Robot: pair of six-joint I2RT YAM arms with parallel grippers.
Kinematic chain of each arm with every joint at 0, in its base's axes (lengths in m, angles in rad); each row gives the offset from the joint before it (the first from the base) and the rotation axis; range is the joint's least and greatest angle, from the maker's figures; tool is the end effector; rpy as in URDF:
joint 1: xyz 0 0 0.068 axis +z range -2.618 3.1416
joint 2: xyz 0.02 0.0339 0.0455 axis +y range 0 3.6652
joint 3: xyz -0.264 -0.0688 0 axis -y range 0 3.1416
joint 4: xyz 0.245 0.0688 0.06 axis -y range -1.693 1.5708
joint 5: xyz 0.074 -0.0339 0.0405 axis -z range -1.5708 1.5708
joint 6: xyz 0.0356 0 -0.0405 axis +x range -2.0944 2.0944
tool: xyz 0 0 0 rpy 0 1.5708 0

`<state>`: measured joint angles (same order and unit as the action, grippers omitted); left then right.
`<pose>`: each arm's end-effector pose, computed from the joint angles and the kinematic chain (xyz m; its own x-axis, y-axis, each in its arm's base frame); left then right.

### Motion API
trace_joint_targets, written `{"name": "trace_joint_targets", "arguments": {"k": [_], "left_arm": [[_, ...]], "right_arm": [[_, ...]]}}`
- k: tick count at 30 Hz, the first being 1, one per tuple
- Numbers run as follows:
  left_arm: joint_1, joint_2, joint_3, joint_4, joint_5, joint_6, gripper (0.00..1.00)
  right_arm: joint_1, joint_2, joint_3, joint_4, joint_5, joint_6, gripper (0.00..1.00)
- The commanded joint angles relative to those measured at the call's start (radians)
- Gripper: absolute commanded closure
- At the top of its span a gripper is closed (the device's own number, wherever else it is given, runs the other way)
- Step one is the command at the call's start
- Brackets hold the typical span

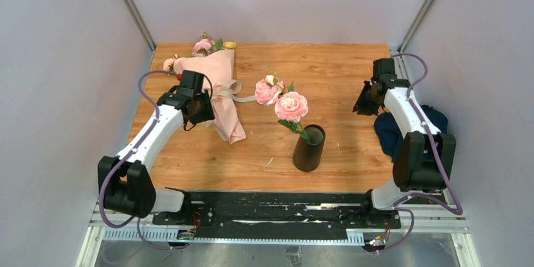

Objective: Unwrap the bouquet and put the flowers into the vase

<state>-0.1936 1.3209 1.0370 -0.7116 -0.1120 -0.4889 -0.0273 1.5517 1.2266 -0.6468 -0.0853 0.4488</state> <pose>0.2620 -0.0473 0.2665 -0.7887 -0.3210 -0.5244 -0.2706 0.9471 -0.1727 0.3280 -0.0059 0.2656 -0.7529 0.4530 -0.4774 0.3395 0.8888 0.3080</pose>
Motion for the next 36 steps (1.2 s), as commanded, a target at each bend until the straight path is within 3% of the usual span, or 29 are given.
{"name": "trace_joint_targets", "arguments": {"k": [1, 3, 9, 19, 27, 36], "left_arm": [[-0.068, 0.050, 0.047, 0.041, 0.164, 0.007, 0.62], [-0.104, 0.107, 0.066, 0.042, 0.248, 0.032, 0.77], [-0.176, 0.240, 0.065, 0.075, 0.561, 0.104, 1.00], [-0.278, 0.387, 0.041, 0.070, 0.949, 0.256, 1.00], [-0.359, 0.549, 0.077, 0.077, 1.151, 0.364, 1.00], [-0.393, 0.748, 0.134, 0.095, 1.175, 0.392, 1.00]], "right_arm": [[-0.010, -0.061, -0.085, -0.018, -0.102, 0.024, 0.81], [-0.008, -0.076, -0.132, -0.008, -0.145, 0.025, 0.99], [0.006, -0.090, -0.235, -0.064, -0.284, -0.001, 1.00], [0.008, -0.181, -0.409, -0.156, -0.451, -0.110, 1.00], [0.015, -0.155, -0.529, -0.130, -0.586, -0.199, 1.00], [0.022, -0.111, -0.577, -0.061, -0.630, -0.199, 1.00]]}}
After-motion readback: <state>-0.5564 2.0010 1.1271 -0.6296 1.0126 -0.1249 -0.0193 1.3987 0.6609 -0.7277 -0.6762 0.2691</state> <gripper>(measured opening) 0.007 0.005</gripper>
